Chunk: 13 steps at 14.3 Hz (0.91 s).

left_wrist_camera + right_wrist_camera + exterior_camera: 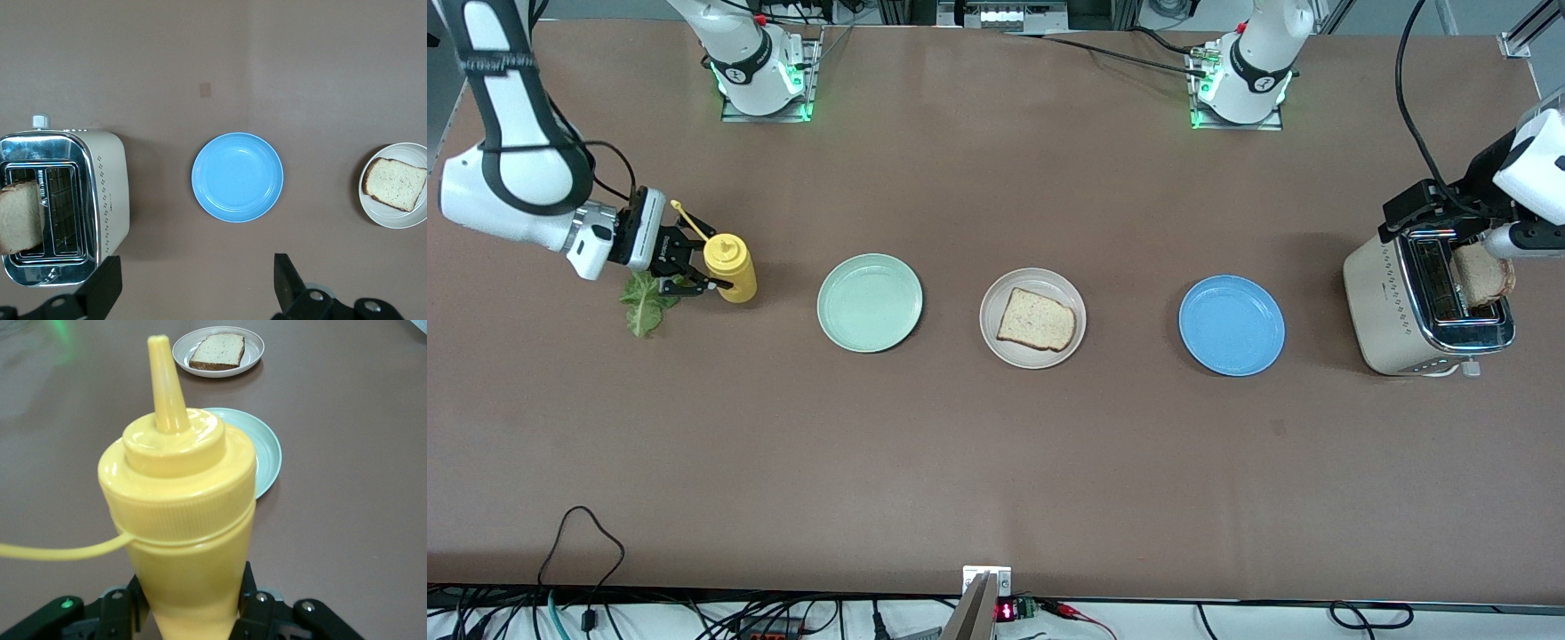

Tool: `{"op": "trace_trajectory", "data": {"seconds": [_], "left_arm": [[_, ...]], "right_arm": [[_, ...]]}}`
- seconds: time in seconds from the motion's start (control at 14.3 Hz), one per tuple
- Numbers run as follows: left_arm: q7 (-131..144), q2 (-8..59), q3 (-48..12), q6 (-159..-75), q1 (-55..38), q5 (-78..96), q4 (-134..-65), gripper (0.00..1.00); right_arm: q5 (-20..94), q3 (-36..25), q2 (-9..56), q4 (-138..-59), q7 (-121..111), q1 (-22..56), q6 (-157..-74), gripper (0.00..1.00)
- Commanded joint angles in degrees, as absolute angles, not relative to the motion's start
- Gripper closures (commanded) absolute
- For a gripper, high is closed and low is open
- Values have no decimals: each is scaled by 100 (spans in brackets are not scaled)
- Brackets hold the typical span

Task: Make sandwich in beige plate with both arms
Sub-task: 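Set the yellow bottle down and open the right gripper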

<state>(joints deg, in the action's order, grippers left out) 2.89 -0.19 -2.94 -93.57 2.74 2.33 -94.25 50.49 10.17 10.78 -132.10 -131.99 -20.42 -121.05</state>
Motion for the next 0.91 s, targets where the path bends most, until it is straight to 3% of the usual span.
{"op": "trace_trajectory", "data": {"seconds": [0.0,0.35,0.49,0.7,0.84], "left_arm": [[202,-26,-325,-9387,299,123,-9422,0],[202,-35,-325,-9378,299,114,-9422,0],[202,-18,-325,-9404,299,114,-9422,0],[202,-18,-325,-9422,299,114,-9422,0],[202,-17,-325,-9474,299,114,-9422,0]], "right_arm": [[5413,1134,1405,-13157,-13823,-2355,-12006,100],[5695,1134,1792,-13192,-14370,-2513,-11909,99],[5713,1143,1968,-13192,-14405,-2557,-11927,92],[5739,1143,1977,-13192,-14405,-2601,-11918,74],[5739,1143,1978,-13192,-14396,-2602,-11918,46]]}}
